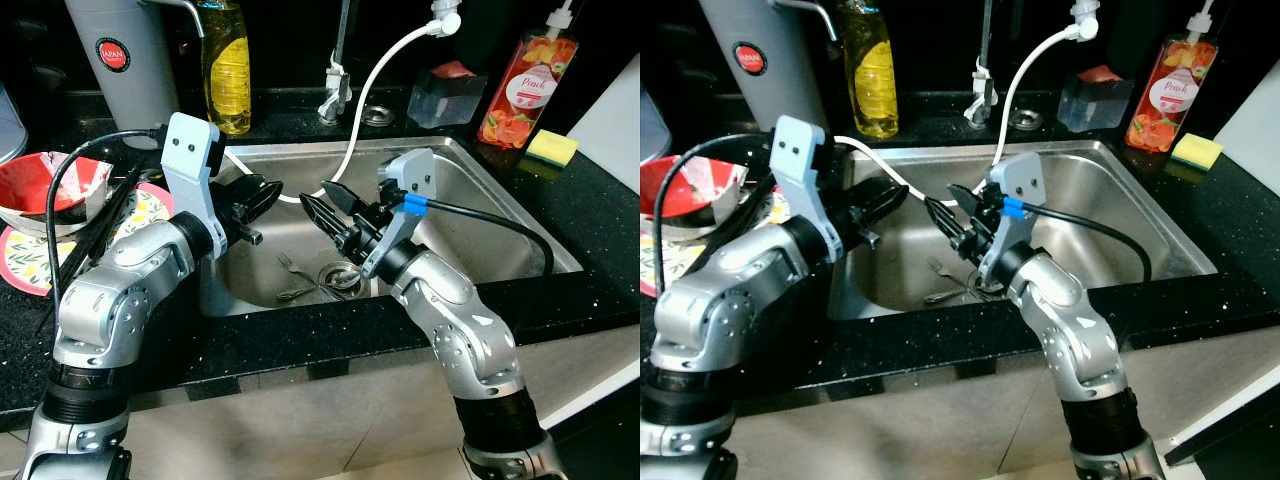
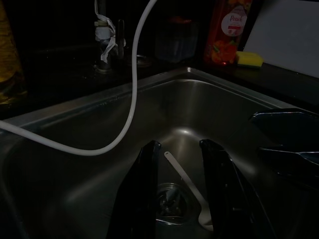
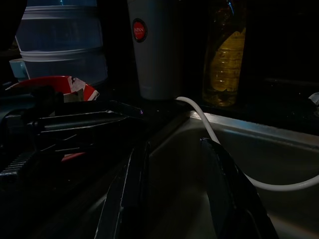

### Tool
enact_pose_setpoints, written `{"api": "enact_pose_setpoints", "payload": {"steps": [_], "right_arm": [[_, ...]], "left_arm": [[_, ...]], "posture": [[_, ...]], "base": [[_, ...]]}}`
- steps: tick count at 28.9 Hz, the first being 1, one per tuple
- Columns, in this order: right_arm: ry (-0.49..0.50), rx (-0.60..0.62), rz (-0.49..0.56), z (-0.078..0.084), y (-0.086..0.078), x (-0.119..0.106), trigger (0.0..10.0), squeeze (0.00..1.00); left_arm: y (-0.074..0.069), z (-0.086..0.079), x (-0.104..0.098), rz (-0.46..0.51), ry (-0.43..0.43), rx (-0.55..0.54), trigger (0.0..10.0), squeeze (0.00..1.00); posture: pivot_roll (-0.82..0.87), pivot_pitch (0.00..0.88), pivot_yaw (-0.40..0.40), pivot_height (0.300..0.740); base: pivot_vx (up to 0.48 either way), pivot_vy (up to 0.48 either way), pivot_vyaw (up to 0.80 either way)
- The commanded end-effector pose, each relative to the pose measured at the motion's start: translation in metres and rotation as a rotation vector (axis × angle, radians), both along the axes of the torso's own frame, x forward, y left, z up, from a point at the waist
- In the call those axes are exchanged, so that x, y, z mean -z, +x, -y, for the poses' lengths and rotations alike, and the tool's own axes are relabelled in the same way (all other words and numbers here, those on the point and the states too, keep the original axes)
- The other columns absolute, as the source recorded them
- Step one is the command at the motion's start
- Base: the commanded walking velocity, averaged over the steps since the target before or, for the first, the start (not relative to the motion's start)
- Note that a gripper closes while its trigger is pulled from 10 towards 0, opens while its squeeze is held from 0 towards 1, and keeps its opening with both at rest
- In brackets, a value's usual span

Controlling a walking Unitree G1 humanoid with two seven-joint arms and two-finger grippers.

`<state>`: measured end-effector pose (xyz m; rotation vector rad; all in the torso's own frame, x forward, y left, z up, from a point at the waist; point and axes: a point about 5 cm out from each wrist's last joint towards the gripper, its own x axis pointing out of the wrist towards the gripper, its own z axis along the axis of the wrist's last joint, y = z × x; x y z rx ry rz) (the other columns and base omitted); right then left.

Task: Kitchen organization

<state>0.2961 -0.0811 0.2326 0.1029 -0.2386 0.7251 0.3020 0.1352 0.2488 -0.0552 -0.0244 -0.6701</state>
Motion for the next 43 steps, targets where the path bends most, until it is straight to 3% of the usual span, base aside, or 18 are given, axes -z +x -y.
{"api": "enact_pose_setpoints", "payload": {"steps": [1, 43], "right_arm": [[0.002, 0.017, 0.003, 0.0036, -0.0001, 0.0015, 10.0, 0.00], [0.000, 0.017, 0.006, 0.0032, 0.0001, 0.0013, 10.0, 0.00]], "left_arm": [[-0.0005, -0.0005, 0.0025, -0.004, 0.022, -0.009, 10.0, 0.00], [-0.0008, 0.0003, 0.0023, -0.001, 0.022, -0.007, 10.0, 0.00]], "posture": [[0.04, 0.000, -0.042, 0.740], [0.04, 0.000, -0.042, 0.740]], "base": [[0.000, 0.000, 0.00], [0.000, 0.000, 0.00]]}}
